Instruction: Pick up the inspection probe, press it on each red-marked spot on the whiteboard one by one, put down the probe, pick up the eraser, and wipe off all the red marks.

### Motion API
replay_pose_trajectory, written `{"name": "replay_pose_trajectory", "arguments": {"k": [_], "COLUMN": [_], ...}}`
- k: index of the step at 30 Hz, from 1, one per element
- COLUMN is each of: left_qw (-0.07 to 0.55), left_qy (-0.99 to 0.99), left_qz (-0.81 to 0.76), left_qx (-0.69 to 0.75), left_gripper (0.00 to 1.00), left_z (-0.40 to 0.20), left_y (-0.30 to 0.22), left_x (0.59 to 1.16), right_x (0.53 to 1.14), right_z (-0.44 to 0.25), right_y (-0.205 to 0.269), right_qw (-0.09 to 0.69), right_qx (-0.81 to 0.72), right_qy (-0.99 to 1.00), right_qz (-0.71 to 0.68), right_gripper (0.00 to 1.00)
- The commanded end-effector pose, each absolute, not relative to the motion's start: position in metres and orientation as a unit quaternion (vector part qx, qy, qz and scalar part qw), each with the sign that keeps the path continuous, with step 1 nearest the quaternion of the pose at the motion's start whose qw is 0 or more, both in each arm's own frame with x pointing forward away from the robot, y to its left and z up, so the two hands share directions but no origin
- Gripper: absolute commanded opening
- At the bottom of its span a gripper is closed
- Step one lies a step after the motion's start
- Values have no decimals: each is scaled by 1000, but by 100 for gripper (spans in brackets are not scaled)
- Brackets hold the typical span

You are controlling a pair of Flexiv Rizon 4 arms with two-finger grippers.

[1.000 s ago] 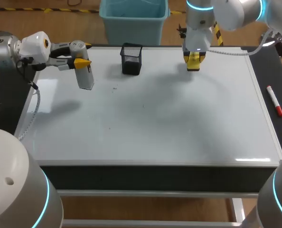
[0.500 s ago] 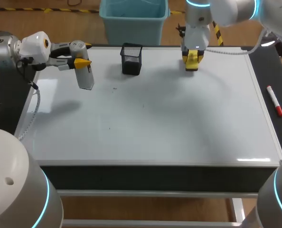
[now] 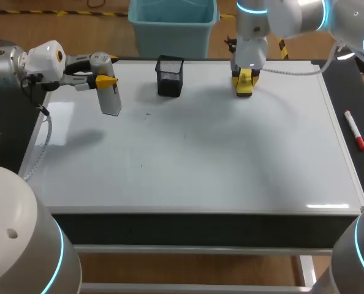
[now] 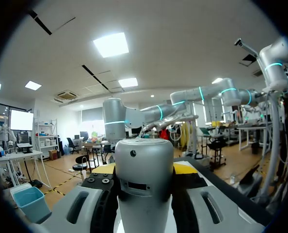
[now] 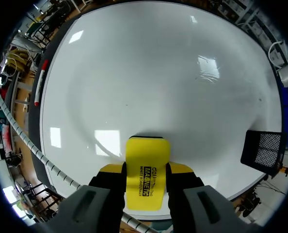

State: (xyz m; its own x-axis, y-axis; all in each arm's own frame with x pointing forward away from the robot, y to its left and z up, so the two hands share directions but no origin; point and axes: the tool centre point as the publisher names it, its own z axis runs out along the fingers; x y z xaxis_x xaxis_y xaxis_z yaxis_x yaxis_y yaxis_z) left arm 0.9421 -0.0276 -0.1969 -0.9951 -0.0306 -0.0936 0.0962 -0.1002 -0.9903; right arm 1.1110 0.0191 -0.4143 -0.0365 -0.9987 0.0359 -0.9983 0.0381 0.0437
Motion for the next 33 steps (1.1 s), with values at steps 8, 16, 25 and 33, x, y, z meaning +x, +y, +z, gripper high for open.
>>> {"name": "replay_pose_trajectory", "arguments": {"k": [8,16,25,33], "left_qw": [44,44,44,44], "left_qy": [669,669,669,669], "left_qz": [-742,-742,-742,-742], "left_qx": [25,25,25,25], "left_gripper": [0,0,0,0], "left_z": [-196,-196,-196,-196], "left_y": [-28,-28,-28,-28], "left_x": [942,942,942,942], "right_x": [1113,1106,1092,1082], "right_z": [-421,-413,-378,-335], "right_y": [18,15,-3,-25], "right_qw": [33,24,-33,-108], "right_qx": [694,685,627,489], "right_qy": [-719,-729,-778,-861], "right_qz": [-6,-5,-22,-85], "right_gripper": [0,100,100,100]}}
